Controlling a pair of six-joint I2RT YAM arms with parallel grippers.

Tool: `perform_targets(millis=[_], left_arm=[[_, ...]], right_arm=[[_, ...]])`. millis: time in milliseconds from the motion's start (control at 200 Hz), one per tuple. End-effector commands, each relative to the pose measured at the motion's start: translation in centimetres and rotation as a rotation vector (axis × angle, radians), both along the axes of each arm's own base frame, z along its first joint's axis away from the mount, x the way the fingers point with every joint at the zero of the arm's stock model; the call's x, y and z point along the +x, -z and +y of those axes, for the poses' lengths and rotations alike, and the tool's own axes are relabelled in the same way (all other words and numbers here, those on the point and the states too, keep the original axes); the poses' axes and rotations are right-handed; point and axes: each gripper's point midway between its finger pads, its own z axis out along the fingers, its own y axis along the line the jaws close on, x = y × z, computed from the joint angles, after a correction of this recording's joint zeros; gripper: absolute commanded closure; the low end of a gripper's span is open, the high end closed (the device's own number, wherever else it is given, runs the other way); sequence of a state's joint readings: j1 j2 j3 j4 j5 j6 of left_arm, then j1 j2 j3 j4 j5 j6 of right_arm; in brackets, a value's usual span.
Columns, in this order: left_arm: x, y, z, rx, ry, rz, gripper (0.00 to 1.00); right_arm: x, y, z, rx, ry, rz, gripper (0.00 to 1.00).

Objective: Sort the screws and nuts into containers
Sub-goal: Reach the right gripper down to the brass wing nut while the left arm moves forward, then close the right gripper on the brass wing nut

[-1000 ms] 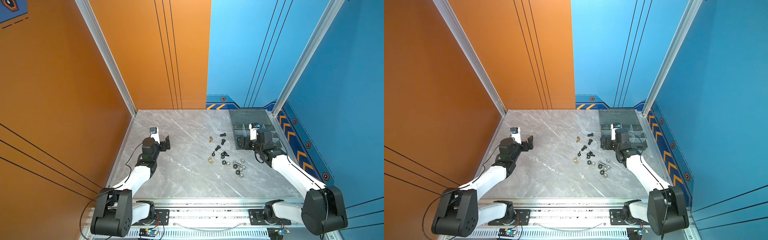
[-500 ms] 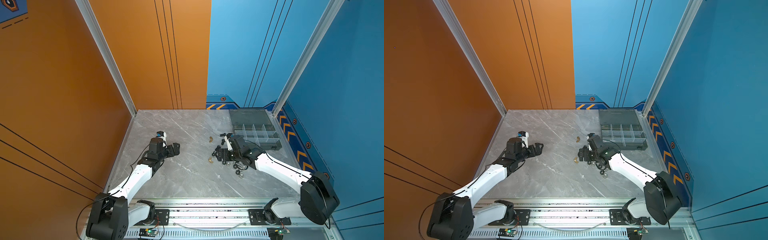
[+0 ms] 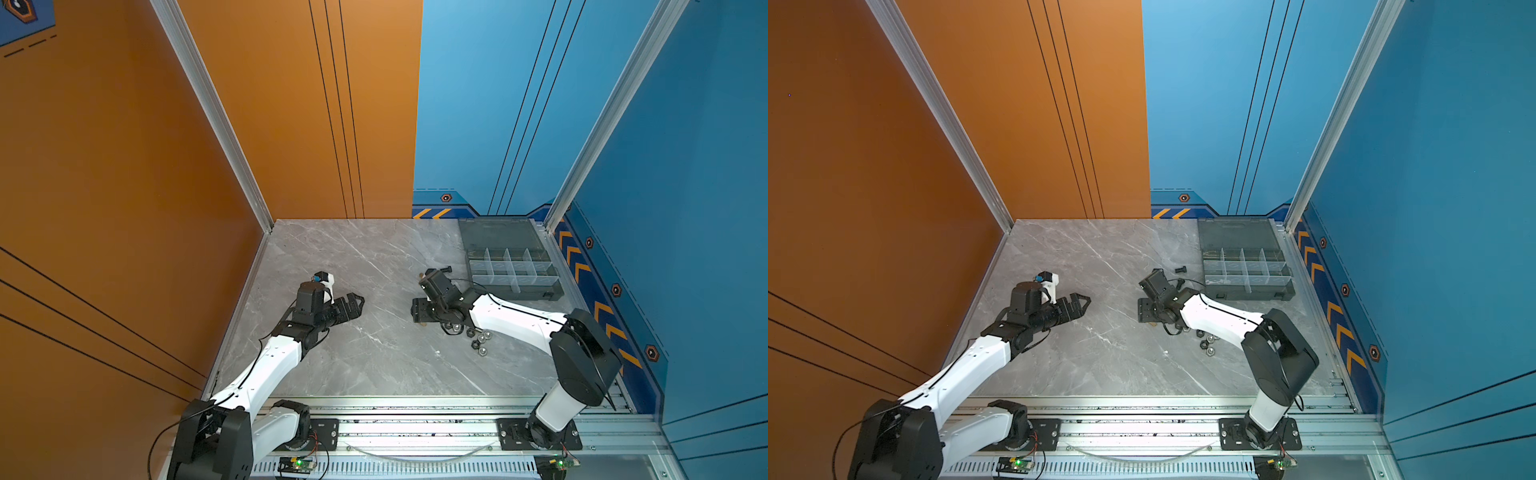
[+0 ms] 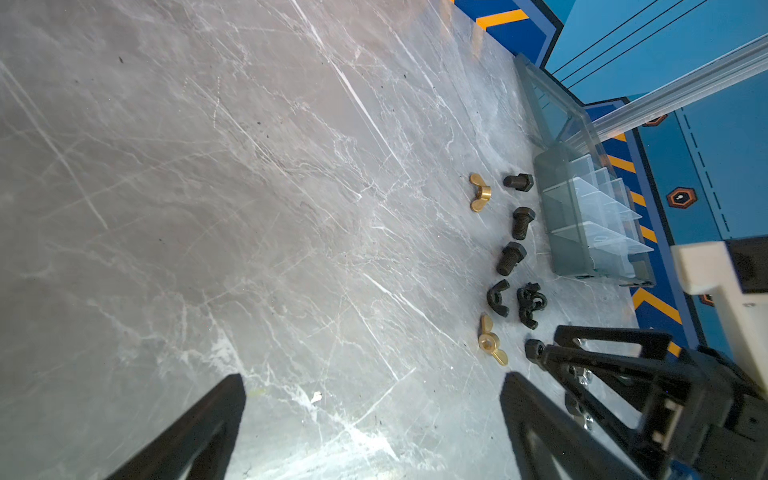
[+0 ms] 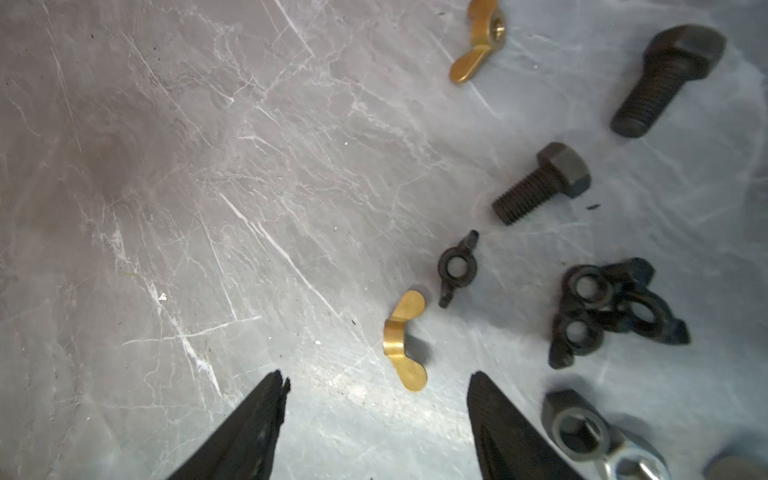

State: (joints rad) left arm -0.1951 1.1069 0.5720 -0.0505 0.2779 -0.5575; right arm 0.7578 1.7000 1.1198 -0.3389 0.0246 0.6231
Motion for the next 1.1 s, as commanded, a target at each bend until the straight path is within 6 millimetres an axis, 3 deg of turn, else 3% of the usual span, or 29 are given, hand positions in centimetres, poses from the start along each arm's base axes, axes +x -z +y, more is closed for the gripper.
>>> perform_targets(millis=[0, 355, 816, 1091], left_arm=[[-0.9, 0.5, -0.3, -0.034, 0.018, 0.043, 0.02], [-1.3, 0.9, -0.2, -0.044, 0.025, 0.064, 0.02], [-1.2, 1.3, -0.2, -0.049, 0.023, 0.082, 0.02], [-1.3, 1.4, -0.2, -0.047, 0.023, 0.091, 0.02]], right_arm=[[0.4, 0.8, -0.3, -0.056, 0.037, 0.021, 0.33], [0.7, 3.5, 0.3, -0.118, 0.037, 0.069, 0.45], [0.9, 5.0, 0.3, -0.176, 0.005, 0.093, 0.59], [0.8, 5.6, 0.2, -0.190, -0.003, 0.107, 0.63]])
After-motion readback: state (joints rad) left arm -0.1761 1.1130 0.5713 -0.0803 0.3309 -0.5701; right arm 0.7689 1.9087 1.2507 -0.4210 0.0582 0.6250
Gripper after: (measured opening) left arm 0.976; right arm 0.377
